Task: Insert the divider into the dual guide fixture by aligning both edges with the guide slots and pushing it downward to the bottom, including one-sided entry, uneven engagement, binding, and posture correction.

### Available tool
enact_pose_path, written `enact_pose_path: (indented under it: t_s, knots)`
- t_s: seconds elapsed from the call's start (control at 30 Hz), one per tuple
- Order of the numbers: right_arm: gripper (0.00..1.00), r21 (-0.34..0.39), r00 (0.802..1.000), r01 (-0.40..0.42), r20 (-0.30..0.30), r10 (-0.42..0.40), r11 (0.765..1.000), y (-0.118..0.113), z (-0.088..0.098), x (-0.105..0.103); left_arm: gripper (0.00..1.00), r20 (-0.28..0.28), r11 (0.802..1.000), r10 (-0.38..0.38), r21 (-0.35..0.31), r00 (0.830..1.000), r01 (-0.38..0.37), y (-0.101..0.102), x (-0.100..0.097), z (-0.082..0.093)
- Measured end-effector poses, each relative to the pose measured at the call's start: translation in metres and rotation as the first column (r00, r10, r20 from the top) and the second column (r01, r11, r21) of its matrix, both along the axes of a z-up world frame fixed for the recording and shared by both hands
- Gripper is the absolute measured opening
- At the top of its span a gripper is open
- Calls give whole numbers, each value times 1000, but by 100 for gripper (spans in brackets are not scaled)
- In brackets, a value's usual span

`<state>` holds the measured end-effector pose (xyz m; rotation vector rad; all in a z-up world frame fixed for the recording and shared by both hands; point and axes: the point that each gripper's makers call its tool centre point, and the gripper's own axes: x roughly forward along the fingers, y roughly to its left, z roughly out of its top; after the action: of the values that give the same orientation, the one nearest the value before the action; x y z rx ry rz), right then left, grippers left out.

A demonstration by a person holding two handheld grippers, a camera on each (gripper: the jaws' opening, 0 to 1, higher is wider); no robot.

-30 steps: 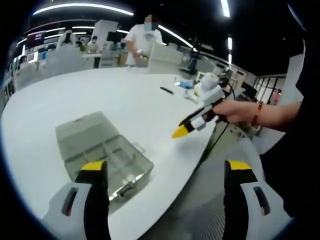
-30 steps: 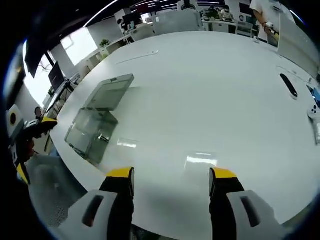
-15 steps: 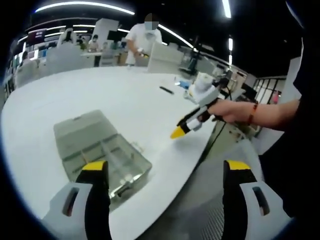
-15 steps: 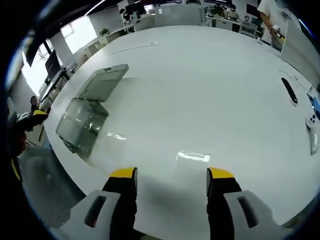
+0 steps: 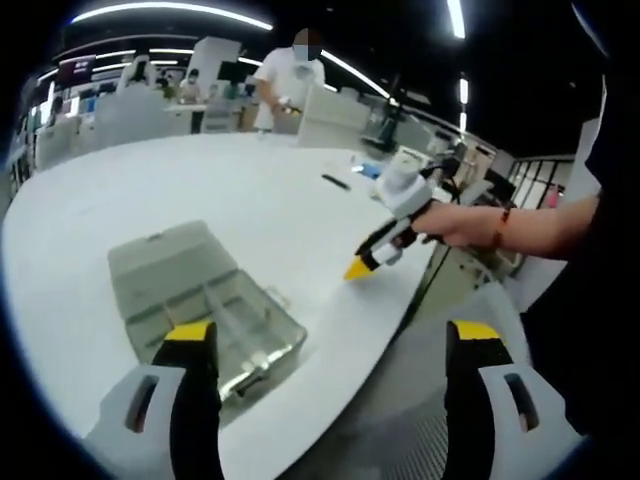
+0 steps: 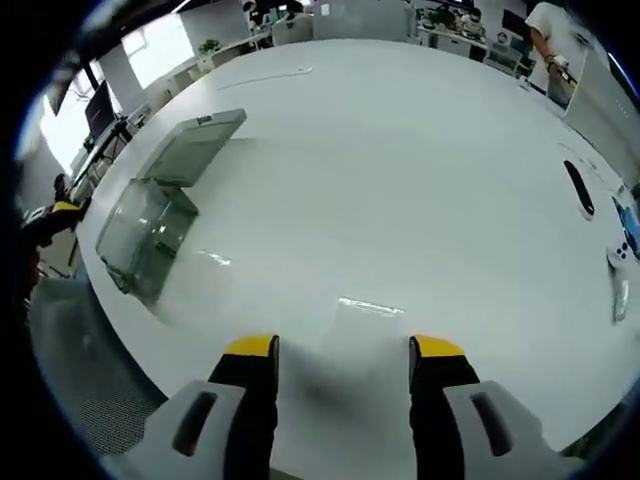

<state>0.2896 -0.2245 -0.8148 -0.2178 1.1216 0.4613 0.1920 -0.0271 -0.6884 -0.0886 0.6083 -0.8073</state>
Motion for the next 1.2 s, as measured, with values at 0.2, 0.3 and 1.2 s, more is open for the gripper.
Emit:
enact_pose_path:
  t_s: [0.2, 0.3, 1.2]
  knots:
    - [45, -34, 1000, -4, -8, 4, 999, -5, -5, -3, 92, -7, 1000, 1, 9, 1000, -1, 1, -1, -3]
    - [40, -41, 1000, 0, 12, 1, 999, -9, -5, -1, 92, -8, 1000, 9, 3, 1000, -9, 0, 0, -3]
    - [30, -88, 1000, -25, 12, 26, 996, -3, -5, -3, 91, -10, 1000, 11, 2, 1000, -11, -2, -3, -5]
